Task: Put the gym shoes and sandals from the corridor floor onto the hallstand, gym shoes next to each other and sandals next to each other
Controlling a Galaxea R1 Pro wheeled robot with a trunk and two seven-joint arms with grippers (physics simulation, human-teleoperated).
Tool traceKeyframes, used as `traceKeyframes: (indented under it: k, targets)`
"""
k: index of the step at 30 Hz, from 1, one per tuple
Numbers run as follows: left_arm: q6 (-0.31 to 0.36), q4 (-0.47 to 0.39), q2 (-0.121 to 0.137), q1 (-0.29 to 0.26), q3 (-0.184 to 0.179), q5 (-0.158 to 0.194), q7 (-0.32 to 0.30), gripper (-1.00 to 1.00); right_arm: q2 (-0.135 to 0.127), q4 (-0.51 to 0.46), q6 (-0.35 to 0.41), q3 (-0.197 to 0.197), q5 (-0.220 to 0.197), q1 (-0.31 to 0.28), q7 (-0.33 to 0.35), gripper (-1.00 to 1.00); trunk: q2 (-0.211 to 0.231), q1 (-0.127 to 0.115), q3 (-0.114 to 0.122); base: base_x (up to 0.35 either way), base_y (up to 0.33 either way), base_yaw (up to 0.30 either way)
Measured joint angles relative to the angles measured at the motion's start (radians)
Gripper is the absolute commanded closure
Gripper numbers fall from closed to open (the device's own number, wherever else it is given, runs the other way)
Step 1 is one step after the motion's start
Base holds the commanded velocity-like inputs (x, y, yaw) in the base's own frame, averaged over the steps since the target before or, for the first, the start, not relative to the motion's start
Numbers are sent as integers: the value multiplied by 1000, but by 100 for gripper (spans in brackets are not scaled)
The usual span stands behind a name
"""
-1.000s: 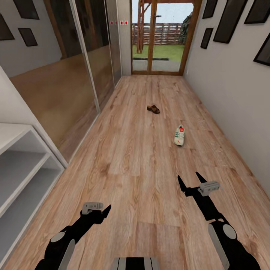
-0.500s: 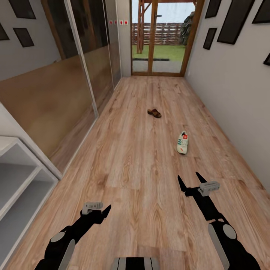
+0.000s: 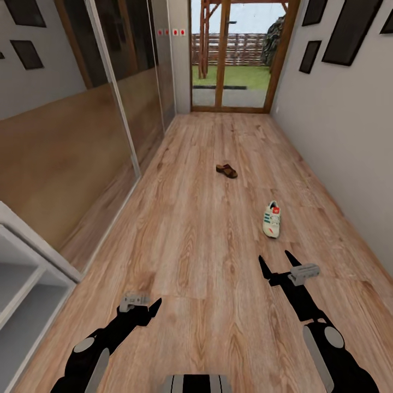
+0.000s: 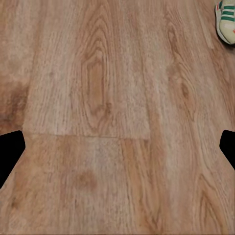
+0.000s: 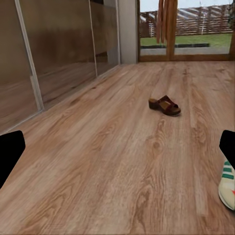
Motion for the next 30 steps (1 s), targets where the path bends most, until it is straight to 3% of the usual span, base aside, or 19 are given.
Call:
traceKeyframes:
  k: [18, 30]
  targets:
    - [0, 0, 0, 0, 0, 0, 0, -100, 0, 0, 0, 0, 0, 0, 0, -100, 0, 0, 0, 334, 81, -191]
    - [0, 0, 0, 0, -1, 0, 0, -100, 0, 0, 0, 0, 0, 0, 0, -100, 0, 0, 0, 334, 82, -34]
